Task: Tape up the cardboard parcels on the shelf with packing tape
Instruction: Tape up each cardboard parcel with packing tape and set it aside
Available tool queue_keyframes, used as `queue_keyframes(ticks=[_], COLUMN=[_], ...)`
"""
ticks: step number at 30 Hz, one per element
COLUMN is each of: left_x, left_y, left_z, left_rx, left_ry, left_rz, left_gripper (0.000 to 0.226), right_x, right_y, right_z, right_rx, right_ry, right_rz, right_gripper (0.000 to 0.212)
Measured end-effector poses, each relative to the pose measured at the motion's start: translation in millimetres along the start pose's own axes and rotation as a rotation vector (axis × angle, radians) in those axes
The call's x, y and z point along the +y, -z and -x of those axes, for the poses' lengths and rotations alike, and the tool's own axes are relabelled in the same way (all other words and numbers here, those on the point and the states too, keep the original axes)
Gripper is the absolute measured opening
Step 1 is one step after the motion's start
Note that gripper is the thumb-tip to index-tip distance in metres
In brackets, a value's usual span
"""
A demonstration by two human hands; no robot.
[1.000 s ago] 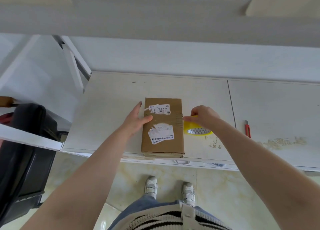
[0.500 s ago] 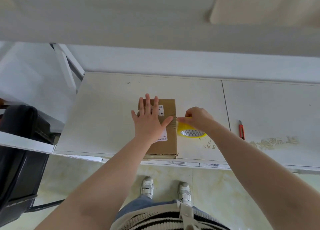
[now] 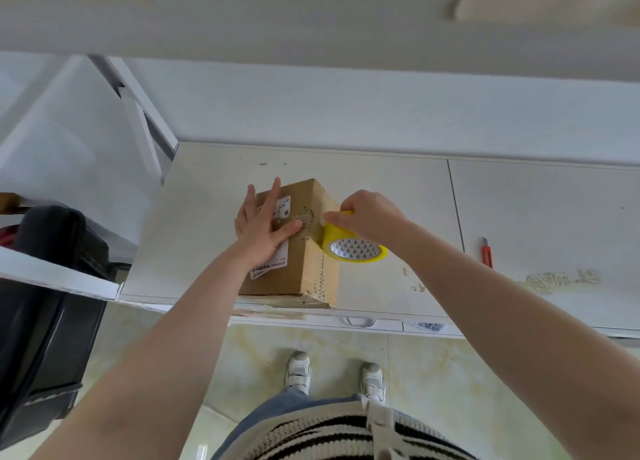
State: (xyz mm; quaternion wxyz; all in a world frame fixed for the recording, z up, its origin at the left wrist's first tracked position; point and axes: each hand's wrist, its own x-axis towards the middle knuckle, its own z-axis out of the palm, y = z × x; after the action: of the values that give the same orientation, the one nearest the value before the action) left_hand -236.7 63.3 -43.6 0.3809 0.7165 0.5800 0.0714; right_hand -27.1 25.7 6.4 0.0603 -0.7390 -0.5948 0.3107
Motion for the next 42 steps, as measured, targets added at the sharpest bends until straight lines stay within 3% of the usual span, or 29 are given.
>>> queue_keyframes(ticks=[3,5,12,18,21,25,27,30,34,36,39,42], left_x=[3.9,7.3,20.0,22.5,24.4,30.2,31.6,31.5,37.9,32.1,28.0,31.7], left_y=[-4.7,-7.6,-4.4,-3.2,-14.7,-38.4,-44.7,-49.4,-46.8,-43.1,-37.1,-35.1], left_z=[6.1,5.7,-4.0,-10.3,-8.2,-2.1,-2.0,-6.2,6.7,6.7,5.9,4.3], left_rx=[0.015,-0.011,-0.091,-0.034,-0.095,-0.175,-0.179,-0.189,-0.191,-0.187,-0.126,-0.136], left_ry=[-0.004,0.033,0.221,0.217,0.224,0.172,0.146,0.146,0.113,0.104,0.07,0.065], left_rz=[-0.008,-0.014,0.092,0.187,0.517,0.836,0.877,0.873,0.822,0.884,0.902,0.891], left_gripper=[0.071,0.07,0.122,0.122,0.142,0.133,0.124,0.138,0.139,0.13,0.087,0.075], right_x=[-0.3,-0.2,-3.3,-5.1,-9.8,-16.5,-14.7,-15.4,-20.5,-19.4,-15.8,-14.7], right_y=[-3.2,-4.3,-0.9,12.2,36.1,55.2,49.3,44.9,44.6,46.9,52.0,47.6], right_z=[3.4,5.7,9.4,17.5,24.4,27.7,26.8,24.2,24.6,23.9,21.6,21.1], right_rx=[0.004,0.009,0.012,-0.025,0.069,0.088,0.088,0.114,0.086,0.057,0.019,0.064], right_ry=[-0.026,-0.041,-0.018,0.04,0.067,0.12,0.1,0.076,0.085,0.107,0.131,0.135], right_rz=[0.036,0.032,0.008,0.03,0.125,0.308,0.315,0.303,0.291,0.255,0.146,0.166], right_gripper=[0.043,0.046,0.039,0.029,0.034,0.04,0.039,0.044,0.046,0.052,0.06,0.059])
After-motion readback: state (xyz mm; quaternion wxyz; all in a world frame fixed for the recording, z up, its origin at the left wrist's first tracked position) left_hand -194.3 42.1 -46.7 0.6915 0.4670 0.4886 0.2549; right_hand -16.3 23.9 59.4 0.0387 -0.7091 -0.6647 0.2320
